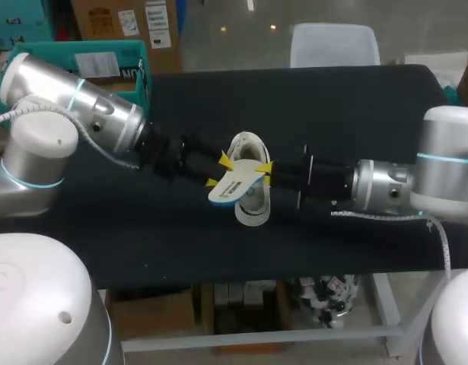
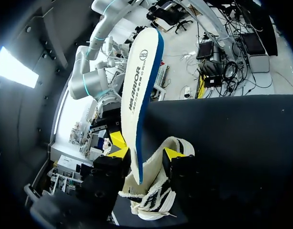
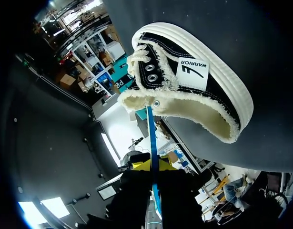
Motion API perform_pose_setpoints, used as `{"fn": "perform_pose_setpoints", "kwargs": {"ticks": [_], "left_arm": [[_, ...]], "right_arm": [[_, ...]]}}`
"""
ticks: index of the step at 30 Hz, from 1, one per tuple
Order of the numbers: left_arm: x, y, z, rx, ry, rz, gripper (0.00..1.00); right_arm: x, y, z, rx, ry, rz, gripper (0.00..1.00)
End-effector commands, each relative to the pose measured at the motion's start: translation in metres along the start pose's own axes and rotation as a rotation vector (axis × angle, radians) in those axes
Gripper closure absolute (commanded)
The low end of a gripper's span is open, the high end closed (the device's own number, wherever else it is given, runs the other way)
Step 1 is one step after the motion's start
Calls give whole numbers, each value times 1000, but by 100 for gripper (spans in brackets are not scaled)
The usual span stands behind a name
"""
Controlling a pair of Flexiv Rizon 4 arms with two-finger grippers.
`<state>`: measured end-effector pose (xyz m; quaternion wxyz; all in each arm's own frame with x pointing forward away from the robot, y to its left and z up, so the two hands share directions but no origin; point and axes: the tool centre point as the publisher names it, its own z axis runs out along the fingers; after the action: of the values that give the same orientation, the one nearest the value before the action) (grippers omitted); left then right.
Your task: Open the shoe tongue, take the insole out of the shoe, put the insole back into the shoe, and pack the shoe into the shoebox
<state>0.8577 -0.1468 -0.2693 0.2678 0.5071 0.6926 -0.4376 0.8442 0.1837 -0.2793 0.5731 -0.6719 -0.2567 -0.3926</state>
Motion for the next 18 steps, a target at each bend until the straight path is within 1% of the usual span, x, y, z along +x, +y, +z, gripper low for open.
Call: {"fn": "perform_pose_setpoints", "kwargs": {"ticks": [1,4,5,6,8,9,12,14,15,17,18], "left_arm": [[0,6,-2,-35,-93,-3,59],[-4,17,-5,-25,-129,-7,58],[-6,22,-6,-8,-149,-12,58],[-7,24,-6,-8,-149,-10,58],[-8,26,-6,22,-171,-9,58],[-8,27,-5,18,-169,-10,58],[-9,32,-1,42,-181,-15,59],[-9,33,2,70,-200,-27,59],[-8,34,4,62,-194,-30,59],[-8,36,7,94,-221,-45,60],[-8,37,7,94,-223,-49,61]], "right_arm": [[-2,4,2,17,3,2,100],[-1,5,4,28,2,5,100],[-1,5,4,29,1,5,100],[-1,5,5,29,0,5,100],[-2,6,5,31,0,8,100],[-2,7,6,33,1,9,100],[-2,8,6,36,4,12,100],[-2,8,7,36,5,13,100],[-2,8,8,38,7,14,100],[-3,9,9,39,9,14,100],[-4,9,9,39,9,16,100]]}}
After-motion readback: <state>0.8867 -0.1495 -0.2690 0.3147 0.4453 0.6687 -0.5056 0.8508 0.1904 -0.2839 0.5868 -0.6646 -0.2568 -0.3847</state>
